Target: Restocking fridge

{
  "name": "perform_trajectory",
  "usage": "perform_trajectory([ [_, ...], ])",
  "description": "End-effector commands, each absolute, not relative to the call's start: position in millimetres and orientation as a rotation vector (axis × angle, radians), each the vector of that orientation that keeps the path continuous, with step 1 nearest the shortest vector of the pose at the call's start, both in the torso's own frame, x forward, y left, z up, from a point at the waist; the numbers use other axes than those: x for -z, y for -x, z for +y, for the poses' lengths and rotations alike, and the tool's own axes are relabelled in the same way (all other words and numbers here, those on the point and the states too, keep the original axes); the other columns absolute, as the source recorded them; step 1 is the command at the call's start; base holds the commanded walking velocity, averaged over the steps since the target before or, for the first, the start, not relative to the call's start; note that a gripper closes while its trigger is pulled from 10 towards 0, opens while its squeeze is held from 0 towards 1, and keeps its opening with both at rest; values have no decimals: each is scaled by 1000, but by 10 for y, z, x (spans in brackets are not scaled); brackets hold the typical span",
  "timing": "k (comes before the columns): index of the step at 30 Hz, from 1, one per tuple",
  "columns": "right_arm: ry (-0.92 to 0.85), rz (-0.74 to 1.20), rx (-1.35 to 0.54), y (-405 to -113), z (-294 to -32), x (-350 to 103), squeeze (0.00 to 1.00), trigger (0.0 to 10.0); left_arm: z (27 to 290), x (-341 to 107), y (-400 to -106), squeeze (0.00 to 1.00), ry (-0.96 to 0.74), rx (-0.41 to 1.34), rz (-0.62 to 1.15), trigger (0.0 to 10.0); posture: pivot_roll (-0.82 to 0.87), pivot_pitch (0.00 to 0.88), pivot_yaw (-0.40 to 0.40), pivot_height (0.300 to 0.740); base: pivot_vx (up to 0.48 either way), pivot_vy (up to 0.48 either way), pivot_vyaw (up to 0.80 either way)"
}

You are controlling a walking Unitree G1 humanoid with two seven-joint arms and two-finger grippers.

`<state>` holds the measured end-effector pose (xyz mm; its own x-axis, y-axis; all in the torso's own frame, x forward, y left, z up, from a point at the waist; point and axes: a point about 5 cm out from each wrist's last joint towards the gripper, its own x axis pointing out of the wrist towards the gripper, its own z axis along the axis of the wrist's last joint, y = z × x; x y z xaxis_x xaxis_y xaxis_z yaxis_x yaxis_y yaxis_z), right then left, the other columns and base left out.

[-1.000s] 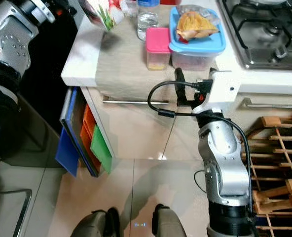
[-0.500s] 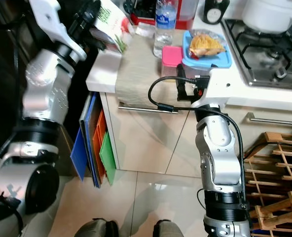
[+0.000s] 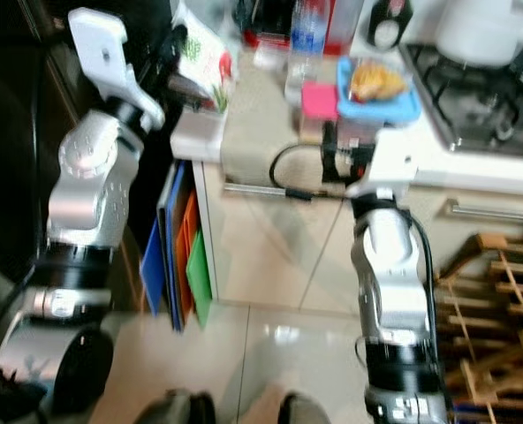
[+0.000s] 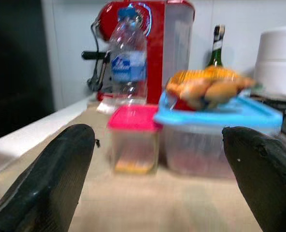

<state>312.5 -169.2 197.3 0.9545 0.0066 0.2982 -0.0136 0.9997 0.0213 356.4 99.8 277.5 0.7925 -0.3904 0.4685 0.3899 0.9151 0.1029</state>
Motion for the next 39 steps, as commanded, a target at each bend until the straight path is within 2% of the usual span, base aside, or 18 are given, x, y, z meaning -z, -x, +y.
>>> perform_trajectory([
  [1, -29, -300, 0, -3116, -1701, -1939, 0, 10000, 990, -2770, -3536, 0, -6, 416, -499, 10000, -133, 41, 24, 740, -420, 0, 0],
  [18, -26, -282, -26, -3130, -1648, -1874, 0, 10000, 985, -2661, -3526, 0, -16, 422, -449, 10000, -132, 45, 22, 740, -415, 0, 0],
  [24, -26, -270, -25, -3117, -1649, -1833, 0, 10000, 1015, -2422, -3496, 0, 33, 403, -382, 10000, -132, 51, 30, 740, 0, 0, 0],
  [32, -24, -252, -33, -3117, -1634, -1779, 0, 10000, 971, -2033, -3395, 0, 55, 325, -277, 10000, -127, 49, 29, 740, 268, -393, 0],
  [39, -16, -227, -43, -3103, -1638, -1710, 0, 10000, 1046, -1831, -3364, 0, 51, 252, -220, 10000, -132, 44, 29, 740, 276, -390, 0],
])
